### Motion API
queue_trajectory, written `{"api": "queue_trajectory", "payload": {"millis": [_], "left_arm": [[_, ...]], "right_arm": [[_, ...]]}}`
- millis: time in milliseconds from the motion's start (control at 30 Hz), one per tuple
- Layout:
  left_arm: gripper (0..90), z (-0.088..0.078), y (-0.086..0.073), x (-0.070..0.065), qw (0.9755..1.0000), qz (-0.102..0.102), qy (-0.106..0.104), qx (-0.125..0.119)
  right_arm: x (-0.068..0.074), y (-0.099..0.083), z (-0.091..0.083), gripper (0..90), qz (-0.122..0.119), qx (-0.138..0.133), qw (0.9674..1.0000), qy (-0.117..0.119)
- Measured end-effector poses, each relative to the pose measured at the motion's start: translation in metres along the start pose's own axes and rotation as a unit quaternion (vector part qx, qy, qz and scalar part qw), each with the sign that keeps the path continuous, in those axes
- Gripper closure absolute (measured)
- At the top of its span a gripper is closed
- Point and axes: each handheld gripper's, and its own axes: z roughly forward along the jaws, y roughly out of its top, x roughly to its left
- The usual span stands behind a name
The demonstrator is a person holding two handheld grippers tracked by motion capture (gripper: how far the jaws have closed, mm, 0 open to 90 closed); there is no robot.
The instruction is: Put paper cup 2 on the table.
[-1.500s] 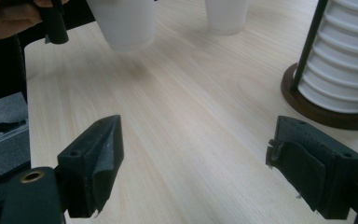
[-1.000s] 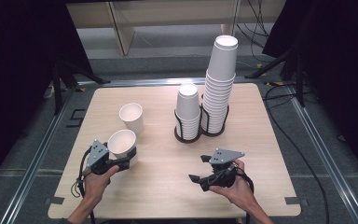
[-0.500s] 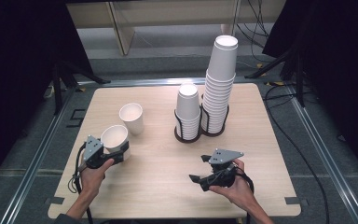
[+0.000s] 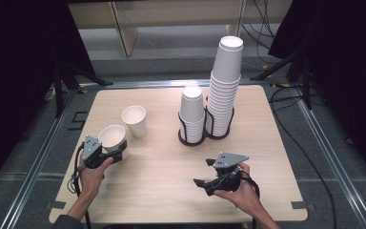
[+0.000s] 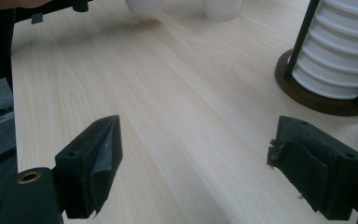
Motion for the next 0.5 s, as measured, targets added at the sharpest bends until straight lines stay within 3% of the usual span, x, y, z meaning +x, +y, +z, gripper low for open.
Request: {"api": "queue_trajectory", "payload": {"millis": [300, 500], "left_arm": [[15.4, 0.013, -0.004, 0.02, 0.9995, -0.001, 0.029, 0.009], [15.3, 0.02, -0.004, 0.024, 0.9995, -0.002, 0.03, 0.012]], "right_arm": [[0.001, 0.0, 0.001, 16.7, 0.005, 0.007, 1.0, 0.004], [0.0, -0.001, 0.002, 16.7, 0.001, 0.007, 1.0, 0.002]]}}
